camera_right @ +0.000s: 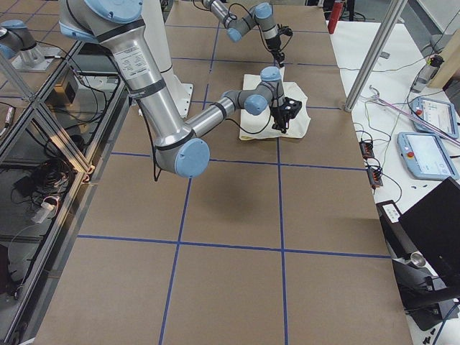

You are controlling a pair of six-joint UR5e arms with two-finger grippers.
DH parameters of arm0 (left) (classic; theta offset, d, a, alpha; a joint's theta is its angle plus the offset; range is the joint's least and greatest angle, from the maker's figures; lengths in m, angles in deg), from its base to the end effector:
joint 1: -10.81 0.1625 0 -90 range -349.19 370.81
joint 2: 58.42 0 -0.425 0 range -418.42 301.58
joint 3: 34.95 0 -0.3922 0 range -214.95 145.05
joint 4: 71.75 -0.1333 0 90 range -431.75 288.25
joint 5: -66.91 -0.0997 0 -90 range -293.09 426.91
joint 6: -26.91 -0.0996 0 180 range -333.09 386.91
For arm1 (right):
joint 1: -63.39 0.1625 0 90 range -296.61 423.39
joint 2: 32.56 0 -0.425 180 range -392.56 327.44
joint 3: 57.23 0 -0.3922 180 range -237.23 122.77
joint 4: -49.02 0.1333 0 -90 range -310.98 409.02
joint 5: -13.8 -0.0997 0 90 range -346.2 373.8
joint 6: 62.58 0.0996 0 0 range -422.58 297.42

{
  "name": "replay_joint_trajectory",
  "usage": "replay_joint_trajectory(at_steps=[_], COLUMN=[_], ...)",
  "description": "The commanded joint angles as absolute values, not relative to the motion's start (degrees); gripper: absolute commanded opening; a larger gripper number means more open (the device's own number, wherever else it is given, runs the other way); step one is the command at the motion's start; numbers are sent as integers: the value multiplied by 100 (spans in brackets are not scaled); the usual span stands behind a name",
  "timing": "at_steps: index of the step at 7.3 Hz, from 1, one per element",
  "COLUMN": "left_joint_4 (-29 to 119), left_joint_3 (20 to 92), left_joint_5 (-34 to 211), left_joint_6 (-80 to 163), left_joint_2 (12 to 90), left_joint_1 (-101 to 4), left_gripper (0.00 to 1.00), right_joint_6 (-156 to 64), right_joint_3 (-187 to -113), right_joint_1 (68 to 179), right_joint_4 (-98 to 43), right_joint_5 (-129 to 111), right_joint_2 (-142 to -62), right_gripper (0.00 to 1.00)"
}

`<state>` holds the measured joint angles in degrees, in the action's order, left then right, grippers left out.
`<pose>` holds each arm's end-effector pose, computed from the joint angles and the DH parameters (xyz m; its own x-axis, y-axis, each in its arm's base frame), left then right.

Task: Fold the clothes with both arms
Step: 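Lift the hem with both grippers and fold it toward the collar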

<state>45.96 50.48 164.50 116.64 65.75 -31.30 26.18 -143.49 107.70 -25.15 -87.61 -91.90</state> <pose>0.4511 -0.5697 0.2898 0.4034 -0.3583 -0.8419 0.5803 0.8116 -0.0674 -0.4258 -0.5744 0.3545 0.5381 0.4956 0.6818 -0.5771 0.8061 -0.1305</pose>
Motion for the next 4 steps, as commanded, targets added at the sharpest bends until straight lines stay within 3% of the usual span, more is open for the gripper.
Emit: replay_joint_trajectory(at_steps=[1,2,3,4], left_joint_4=[5068,5068,5068,5068], left_joint_3=[4354,4353,4345,4345], left_joint_5=[16290,16254,16254,16254], left_joint_6=[11638,11638,11630,11630], left_joint_2=[6778,6805,6805,6796], left_joint_1=[-3146,-3146,-3146,-3155], left_gripper=[0,10,15,18], right_joint_6=[2566,2575,2592,2593], right_joint_3=[-13670,-13642,-13503,-13475], right_joint_1=[10777,10786,10777,10821], right_joint_4=[-2008,-2006,-2006,-2006], right_joint_5=[-8754,-8754,-8754,-8754], right_joint_2=[-9084,-8970,-8839,-8802], right_gripper=[0,4,22,22])
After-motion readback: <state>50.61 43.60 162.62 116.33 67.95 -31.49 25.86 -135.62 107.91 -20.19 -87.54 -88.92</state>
